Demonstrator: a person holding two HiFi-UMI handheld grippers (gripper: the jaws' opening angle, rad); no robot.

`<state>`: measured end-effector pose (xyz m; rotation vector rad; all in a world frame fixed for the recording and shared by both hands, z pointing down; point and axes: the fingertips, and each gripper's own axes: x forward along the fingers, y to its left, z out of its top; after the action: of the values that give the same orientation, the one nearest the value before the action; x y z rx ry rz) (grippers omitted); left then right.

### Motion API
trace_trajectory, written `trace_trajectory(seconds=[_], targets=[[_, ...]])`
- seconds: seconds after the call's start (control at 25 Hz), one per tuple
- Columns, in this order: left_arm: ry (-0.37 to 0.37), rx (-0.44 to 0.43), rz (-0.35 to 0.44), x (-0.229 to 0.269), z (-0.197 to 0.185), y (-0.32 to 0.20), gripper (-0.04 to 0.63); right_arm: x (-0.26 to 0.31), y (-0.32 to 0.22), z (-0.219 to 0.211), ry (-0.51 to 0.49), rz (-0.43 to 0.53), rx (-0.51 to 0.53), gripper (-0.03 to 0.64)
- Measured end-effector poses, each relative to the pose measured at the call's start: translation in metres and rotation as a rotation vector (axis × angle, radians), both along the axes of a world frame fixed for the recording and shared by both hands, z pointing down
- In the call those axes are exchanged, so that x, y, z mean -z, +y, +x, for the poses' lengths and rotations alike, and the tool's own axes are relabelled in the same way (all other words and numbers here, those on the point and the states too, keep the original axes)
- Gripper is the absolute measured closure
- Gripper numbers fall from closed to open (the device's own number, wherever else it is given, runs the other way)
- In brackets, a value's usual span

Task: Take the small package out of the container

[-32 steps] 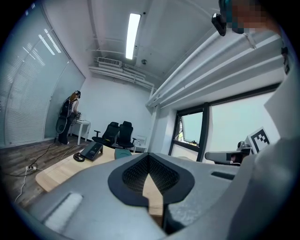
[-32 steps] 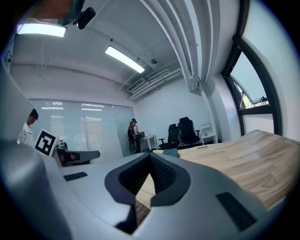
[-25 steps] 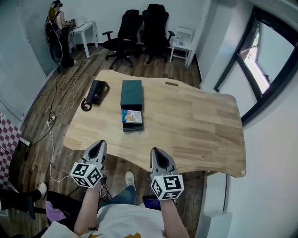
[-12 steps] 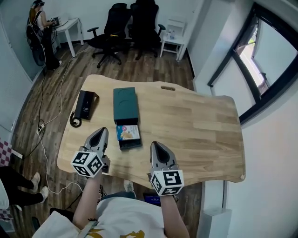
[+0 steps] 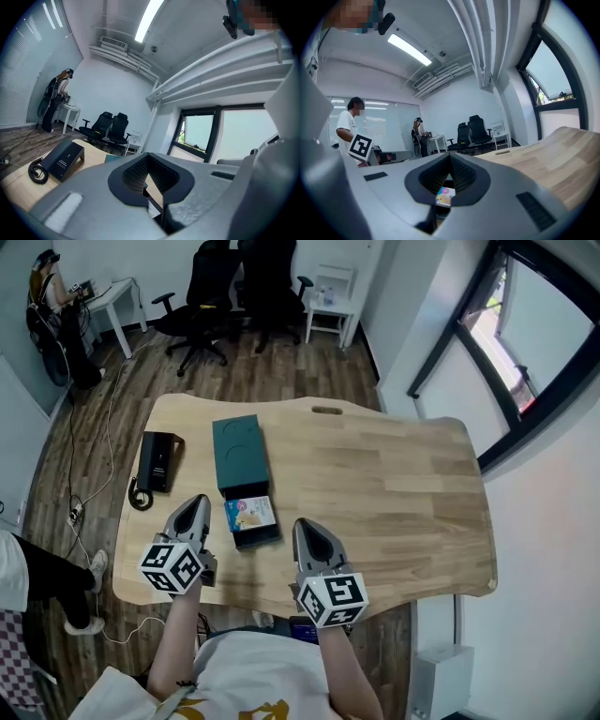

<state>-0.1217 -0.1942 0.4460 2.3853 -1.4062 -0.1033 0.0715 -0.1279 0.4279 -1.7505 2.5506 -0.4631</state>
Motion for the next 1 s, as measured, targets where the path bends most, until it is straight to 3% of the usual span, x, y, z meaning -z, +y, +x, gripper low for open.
trace_trajectory(seconds=[0.24,0.44,0.72,1.0], targets=[[-0.017,-0.002,0.003,0.002,0.006,-0.016,0.595,-0.002,-0.021,-0.002,-0.053,-0.012,0.017,0.614],[0.028,0.004,-0.030,-0.010,0.009,-0.022,0.595,-0.015,-0.035,-0.001,-0.039,-0.031,0.028,0.614],[0.030,-0.011,-0.109,-0.042,0.016,-0.027,0.595,-0.040,-0.043,0.001,-0.013,-0.085,0.039,0.614],[0.009,0.045,-0.205,-0.079,0.008,-0.034,0.595,-0.062,-0.052,0.004,0.013,-0.129,0.054,0.614]])
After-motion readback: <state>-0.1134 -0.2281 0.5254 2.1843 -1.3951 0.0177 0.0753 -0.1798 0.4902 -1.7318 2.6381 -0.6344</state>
